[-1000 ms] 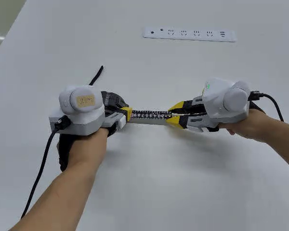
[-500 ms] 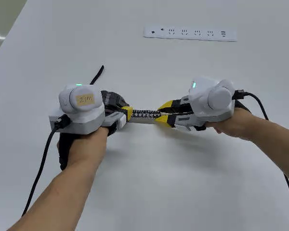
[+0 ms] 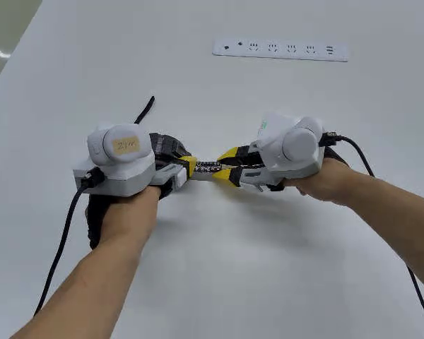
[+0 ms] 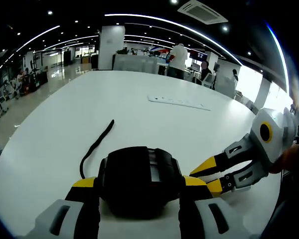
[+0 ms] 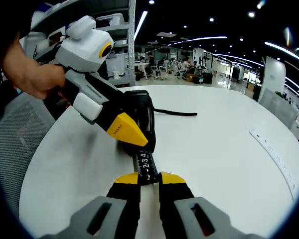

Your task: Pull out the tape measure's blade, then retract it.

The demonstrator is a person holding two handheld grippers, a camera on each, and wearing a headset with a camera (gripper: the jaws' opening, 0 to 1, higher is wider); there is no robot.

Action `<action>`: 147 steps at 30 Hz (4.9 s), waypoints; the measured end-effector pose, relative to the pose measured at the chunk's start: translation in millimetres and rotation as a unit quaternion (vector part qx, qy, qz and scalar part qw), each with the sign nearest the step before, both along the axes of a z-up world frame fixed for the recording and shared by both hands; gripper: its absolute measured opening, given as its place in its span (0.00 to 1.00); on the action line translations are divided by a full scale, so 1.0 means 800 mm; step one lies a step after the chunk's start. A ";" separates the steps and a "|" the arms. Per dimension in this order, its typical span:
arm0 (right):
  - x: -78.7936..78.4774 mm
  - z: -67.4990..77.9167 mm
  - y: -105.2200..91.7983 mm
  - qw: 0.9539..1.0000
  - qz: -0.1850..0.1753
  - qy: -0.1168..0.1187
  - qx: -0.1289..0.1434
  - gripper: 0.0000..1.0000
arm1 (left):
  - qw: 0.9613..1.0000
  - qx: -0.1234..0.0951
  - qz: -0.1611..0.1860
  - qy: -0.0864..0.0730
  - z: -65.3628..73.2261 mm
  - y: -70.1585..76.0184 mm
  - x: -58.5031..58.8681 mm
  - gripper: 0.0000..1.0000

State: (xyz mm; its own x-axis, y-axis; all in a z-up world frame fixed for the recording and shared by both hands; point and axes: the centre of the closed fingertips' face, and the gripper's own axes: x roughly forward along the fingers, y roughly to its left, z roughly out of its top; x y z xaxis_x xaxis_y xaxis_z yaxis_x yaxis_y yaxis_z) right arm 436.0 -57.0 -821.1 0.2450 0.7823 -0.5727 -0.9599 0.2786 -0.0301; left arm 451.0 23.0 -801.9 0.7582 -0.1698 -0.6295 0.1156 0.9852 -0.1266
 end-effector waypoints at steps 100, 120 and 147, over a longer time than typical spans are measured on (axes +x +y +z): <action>-0.004 0.030 -0.040 0.998 -0.067 -0.005 0.005 0.57 | 0.992 0.010 -0.122 -0.031 0.017 -0.021 -0.015 0.81; -0.028 0.043 -0.093 0.992 -0.122 0.013 0.032 0.84 | 0.974 0.010 -0.221 -0.055 0.029 -0.015 -0.033 0.92; -0.079 0.053 -0.184 0.978 -0.202 -0.006 0.054 0.98 | 0.950 -0.004 -0.292 -0.106 0.048 0.001 -0.076 1.00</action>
